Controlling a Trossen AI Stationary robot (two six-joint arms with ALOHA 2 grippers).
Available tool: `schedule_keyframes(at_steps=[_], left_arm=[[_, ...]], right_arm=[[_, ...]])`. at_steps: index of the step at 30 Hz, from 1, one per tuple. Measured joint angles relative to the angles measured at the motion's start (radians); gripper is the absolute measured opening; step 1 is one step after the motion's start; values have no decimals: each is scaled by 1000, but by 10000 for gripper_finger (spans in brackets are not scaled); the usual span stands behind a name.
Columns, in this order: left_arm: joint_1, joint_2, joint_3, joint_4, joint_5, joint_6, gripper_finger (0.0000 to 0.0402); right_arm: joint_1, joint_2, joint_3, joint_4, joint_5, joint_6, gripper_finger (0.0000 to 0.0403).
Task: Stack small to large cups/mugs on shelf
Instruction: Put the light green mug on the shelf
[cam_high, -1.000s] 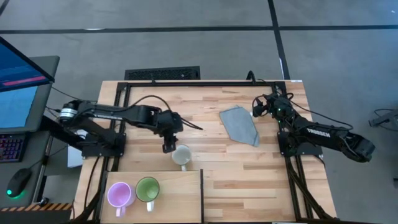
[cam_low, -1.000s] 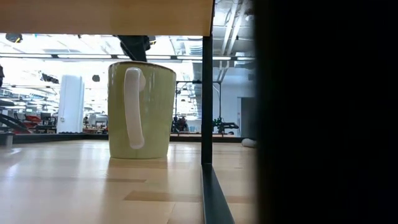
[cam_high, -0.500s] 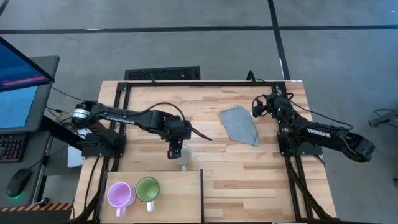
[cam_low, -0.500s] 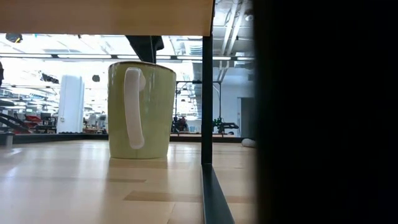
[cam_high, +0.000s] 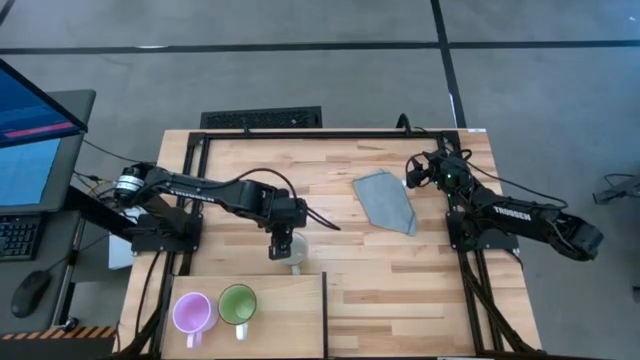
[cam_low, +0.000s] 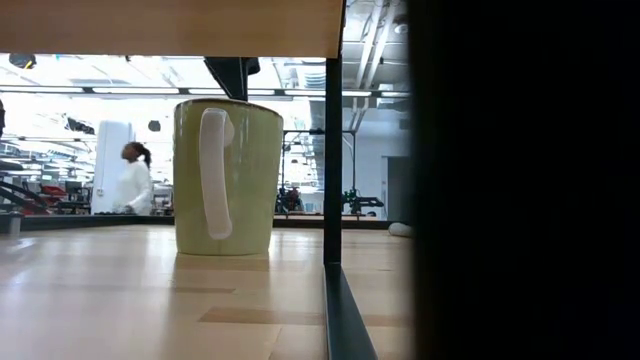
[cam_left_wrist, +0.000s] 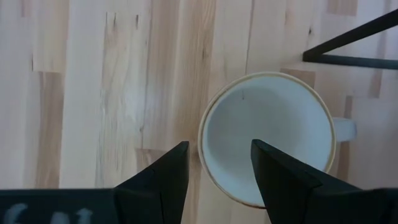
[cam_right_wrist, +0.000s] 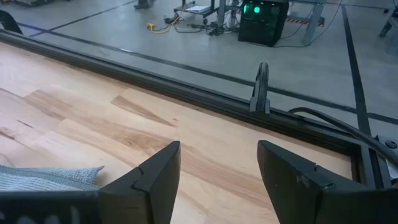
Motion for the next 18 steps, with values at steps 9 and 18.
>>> schedule_keyframes(at_steps=[9,18], left_arm=[[0,0,0,1,17,-33,163],[0,0,0,2,18,-23,163]], right_arm=[[0,0,0,0,0,0,235],[0,0,0,-1,0,1,235]])
